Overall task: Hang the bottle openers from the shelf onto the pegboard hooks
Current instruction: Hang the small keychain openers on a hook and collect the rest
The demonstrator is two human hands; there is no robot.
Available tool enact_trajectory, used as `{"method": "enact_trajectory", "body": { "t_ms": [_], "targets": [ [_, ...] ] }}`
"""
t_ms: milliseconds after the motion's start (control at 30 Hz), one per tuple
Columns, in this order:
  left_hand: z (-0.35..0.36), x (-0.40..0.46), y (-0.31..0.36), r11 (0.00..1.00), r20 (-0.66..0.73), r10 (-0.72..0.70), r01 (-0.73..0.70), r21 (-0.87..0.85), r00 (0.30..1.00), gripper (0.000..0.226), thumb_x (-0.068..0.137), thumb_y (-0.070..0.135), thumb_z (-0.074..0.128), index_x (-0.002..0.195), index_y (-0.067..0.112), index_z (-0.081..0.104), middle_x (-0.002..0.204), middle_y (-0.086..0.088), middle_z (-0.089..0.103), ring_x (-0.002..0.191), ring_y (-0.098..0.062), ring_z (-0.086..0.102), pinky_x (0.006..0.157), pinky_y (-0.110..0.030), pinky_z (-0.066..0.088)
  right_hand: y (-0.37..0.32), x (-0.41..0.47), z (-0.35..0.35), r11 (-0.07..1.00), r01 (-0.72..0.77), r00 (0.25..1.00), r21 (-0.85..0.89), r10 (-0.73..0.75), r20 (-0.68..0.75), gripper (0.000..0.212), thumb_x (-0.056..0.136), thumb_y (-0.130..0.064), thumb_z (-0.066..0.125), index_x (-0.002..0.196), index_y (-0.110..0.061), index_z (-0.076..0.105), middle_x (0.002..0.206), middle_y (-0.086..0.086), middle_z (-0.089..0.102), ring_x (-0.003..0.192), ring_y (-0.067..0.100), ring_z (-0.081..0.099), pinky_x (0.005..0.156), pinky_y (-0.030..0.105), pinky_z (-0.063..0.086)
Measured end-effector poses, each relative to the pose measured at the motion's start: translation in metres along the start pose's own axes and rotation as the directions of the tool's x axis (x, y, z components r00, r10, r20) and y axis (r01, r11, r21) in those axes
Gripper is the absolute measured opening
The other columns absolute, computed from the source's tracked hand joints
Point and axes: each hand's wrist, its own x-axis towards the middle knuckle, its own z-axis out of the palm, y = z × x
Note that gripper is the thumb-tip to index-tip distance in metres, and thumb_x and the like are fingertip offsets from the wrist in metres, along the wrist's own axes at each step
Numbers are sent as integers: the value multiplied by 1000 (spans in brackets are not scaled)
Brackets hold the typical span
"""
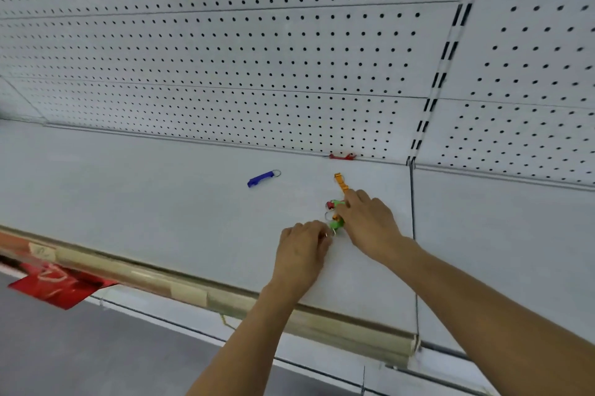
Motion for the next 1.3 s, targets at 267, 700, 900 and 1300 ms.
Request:
{"method": "enact_trajectory", "body": {
  "t_ms": [267, 700, 900, 1300],
  "targets": [
    [-31, 7, 11, 610, 199, -453, 465, -642, 869, 13, 98, 28, 46, 106, 17, 45, 82, 1, 49, 70, -13, 45, 66, -32, 42, -7, -21, -12, 935, -288, 956, 207, 293, 8, 26, 97, -36, 43, 108, -15, 54, 100, 2, 66, 91, 23, 57, 80, 34, 32],
    [-9, -14, 121, 240, 489, -229, 536, -810, 842, 17, 92, 24, 65, 94, 7, 68, 92, -12, 74, 42, -8, 24, 38, -21, 20, 20, -150, -65, 603, -470, 791, 645, 612, 4, 11, 89, -34, 61, 94, -24, 59, 83, -11, 64, 75, 10, 59, 65, 26, 48],
    [24, -49, 213, 287, 485, -181, 517, -806, 856, 15, 87, 11, 69, 102, 11, 72, 92, -18, 71, 42, -9, 23, 39, -22, 22, 66, -251, -75, 533, -522, 722, 666, 691, 13, 9, 88, -34, 62, 90, -26, 57, 81, -12, 62, 73, 8, 58, 65, 27, 49],
    [101, -164, 430, 527, 426, 23, 351, -774, 904, 15, 83, 14, 73, 96, 20, 75, 47, 16, 53, 45, -9, 35, 47, -22, 29, 161, -495, -100, 137, -369, 609, 919, 782, 128, 23, 94, -16, 55, 81, 1, 63, 77, 19, 66, 61, 10, 54, 60, 22, 45]
  ]
}}
